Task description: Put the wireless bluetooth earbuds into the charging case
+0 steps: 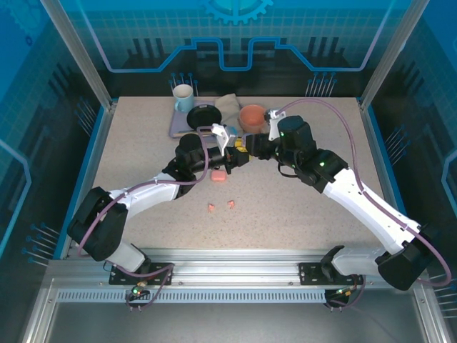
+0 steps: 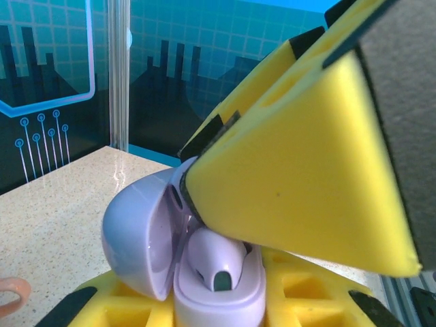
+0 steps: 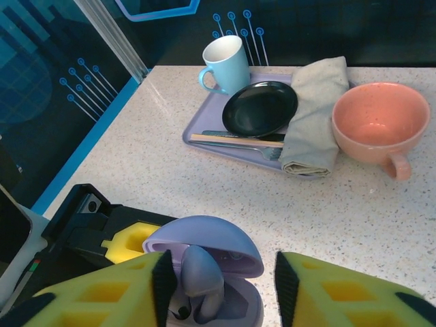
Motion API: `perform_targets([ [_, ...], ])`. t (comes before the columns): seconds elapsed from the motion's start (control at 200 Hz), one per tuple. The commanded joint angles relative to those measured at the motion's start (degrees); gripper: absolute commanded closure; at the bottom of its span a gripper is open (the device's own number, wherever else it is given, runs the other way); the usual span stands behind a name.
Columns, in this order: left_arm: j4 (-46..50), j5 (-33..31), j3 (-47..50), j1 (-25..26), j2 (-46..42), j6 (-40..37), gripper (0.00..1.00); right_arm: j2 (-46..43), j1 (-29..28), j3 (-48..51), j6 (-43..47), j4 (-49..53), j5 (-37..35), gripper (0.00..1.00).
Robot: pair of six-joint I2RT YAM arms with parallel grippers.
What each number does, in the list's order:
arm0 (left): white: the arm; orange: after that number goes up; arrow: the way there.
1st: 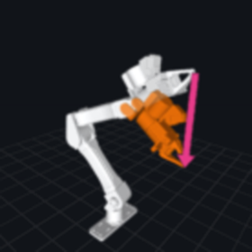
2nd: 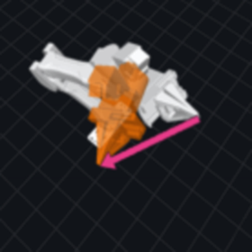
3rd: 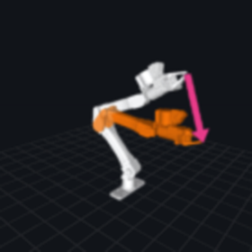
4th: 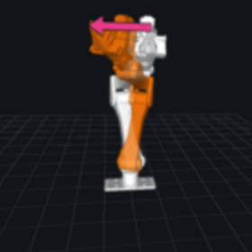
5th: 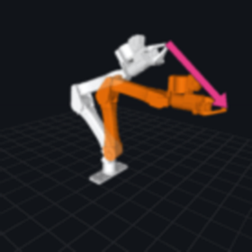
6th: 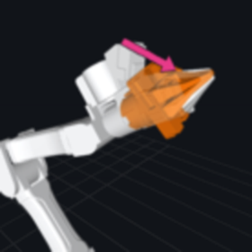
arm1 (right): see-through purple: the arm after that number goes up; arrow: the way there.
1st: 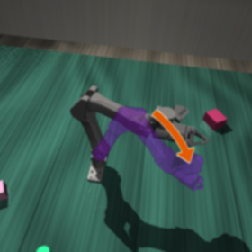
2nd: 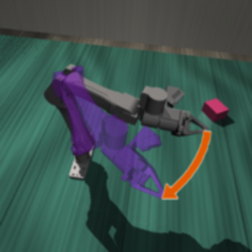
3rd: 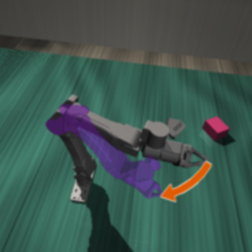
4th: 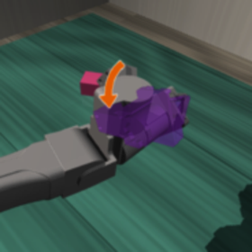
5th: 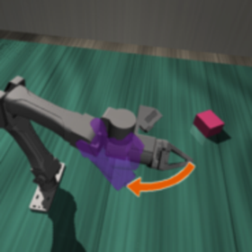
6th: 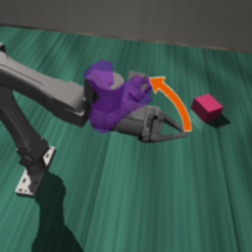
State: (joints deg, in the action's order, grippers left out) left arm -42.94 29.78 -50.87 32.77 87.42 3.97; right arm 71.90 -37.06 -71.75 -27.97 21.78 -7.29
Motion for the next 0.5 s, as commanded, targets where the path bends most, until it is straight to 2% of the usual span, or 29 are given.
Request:
perform_targets([
  [0.0, -4.3, 0.3, 0.2, 0.4, -1.7, -0.5, 1.00, -0.3, 0.9, -1.8, -2.1, 0.2, 4.2, 0.48],
  [0.24, -4.6, 0.2, 0.6, 0.4, -1.6, -0.5, 1.00, -1.5, 2.4, -2.7, -5.2, -0.9, 7.4, 0.33],
  [0.495, -4.8, 0.2, 0.8, 0.4, -1.5, -0.5, 1.00, -3.7, 5.3, -2.9, -8.4, -1.6, 9.6, 0.28],
])
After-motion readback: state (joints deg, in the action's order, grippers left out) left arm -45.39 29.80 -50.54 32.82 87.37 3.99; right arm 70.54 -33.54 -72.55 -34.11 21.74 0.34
